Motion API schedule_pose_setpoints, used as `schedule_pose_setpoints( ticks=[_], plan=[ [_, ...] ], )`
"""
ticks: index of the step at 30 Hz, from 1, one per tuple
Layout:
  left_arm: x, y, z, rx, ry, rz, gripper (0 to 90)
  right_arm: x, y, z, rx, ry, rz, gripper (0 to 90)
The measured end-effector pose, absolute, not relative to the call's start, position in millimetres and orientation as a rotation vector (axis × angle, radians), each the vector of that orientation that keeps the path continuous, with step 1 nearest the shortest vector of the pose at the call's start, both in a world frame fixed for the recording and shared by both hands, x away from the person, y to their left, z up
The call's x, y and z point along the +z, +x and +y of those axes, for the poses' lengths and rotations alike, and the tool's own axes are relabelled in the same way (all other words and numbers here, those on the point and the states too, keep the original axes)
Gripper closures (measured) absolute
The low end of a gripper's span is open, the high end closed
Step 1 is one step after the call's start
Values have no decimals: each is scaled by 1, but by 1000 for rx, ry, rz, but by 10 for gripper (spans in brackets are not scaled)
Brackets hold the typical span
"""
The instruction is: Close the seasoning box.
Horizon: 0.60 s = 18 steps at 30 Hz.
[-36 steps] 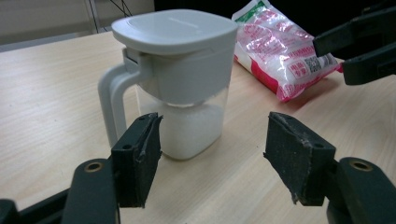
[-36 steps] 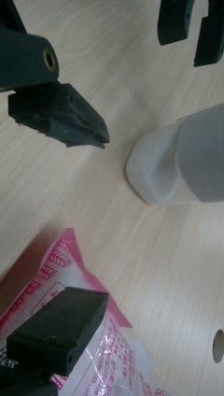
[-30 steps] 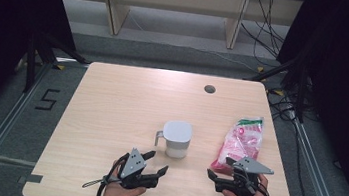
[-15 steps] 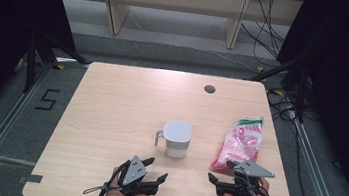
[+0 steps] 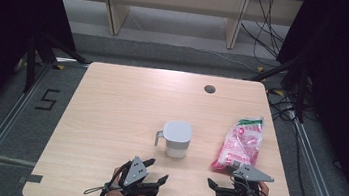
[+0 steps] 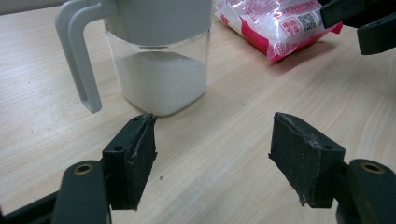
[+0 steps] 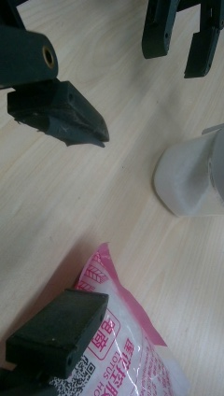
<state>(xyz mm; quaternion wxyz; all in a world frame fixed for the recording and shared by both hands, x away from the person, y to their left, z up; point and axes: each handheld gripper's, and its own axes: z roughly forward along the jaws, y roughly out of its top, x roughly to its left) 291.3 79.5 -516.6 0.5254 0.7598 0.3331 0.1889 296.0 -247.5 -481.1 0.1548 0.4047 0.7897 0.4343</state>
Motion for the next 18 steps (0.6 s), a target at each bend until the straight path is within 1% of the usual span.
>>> schedule_pose_setpoints(
  ticks=[6,8,9,18],
  plan=[
    [-516,292,81,455,1827,793,300,-481,296,-248,1247,1151,2273,195],
    [-516,292,82,474,1835,794,299,-481,296,-249,1231,1138,2265,195],
    [-515,292,82,476,1836,795,298,-481,295,-248,1247,1178,2268,195],
    [-516,294,84,457,1835,803,284,-482,295,-248,1243,1174,2269,195]
  ],
)
